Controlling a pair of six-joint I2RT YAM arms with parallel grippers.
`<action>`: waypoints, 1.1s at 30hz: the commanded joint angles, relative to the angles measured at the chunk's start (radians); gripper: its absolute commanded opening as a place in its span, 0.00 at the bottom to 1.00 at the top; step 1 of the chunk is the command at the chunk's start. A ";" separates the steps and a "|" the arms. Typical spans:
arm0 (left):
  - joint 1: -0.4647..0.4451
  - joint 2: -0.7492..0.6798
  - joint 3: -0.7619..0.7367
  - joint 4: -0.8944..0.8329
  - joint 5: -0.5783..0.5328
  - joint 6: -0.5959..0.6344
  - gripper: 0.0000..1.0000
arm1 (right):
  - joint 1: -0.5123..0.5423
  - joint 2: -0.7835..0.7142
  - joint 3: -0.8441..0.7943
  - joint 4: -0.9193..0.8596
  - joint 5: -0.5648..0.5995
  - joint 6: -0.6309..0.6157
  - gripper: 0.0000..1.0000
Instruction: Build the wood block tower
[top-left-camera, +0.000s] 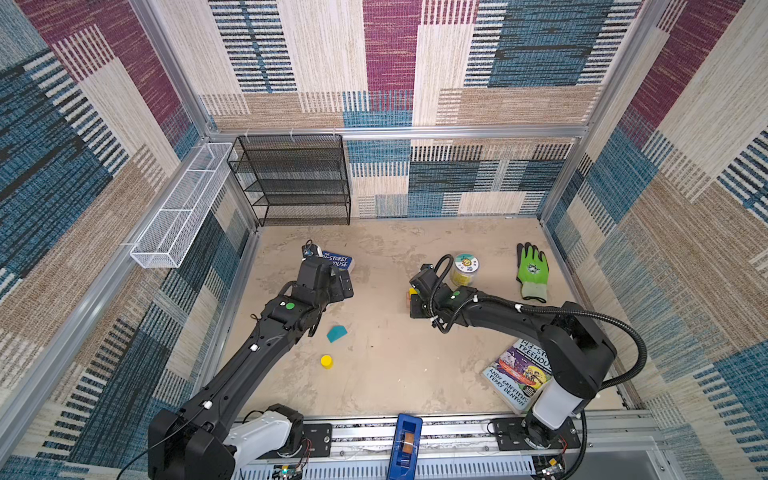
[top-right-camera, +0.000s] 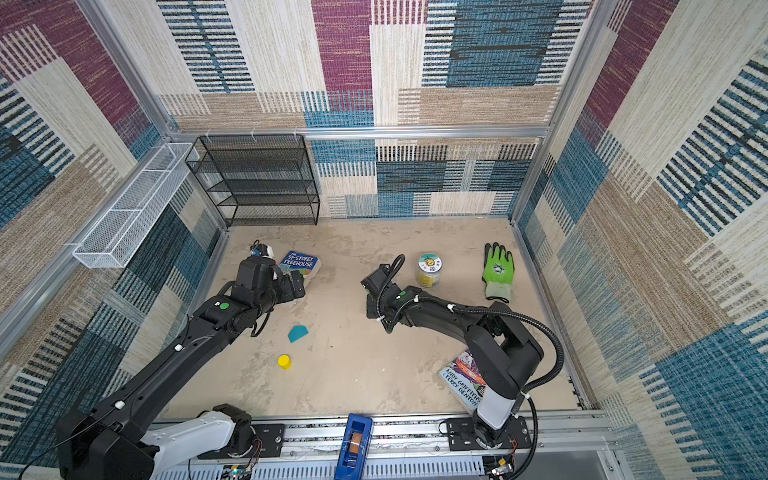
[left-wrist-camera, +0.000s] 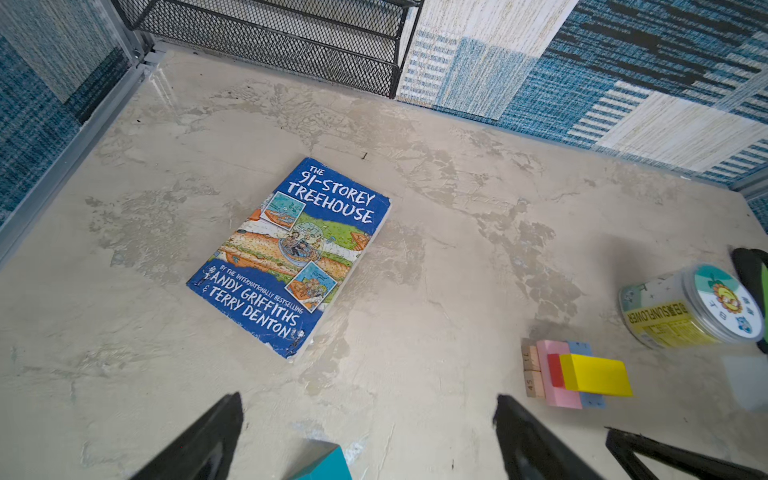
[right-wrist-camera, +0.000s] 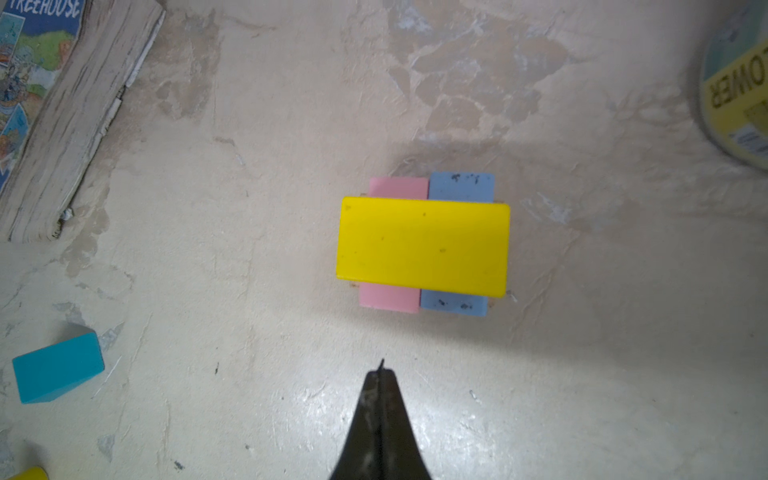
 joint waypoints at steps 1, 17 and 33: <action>0.002 0.004 0.006 0.032 0.012 0.009 0.99 | 0.001 0.007 0.010 0.046 0.019 0.014 0.00; 0.011 0.010 0.003 0.033 0.021 0.005 0.99 | 0.001 0.029 0.016 0.077 0.012 0.034 0.00; 0.018 0.011 -0.002 0.035 0.027 0.002 0.99 | 0.000 0.038 0.020 0.095 0.024 0.056 0.00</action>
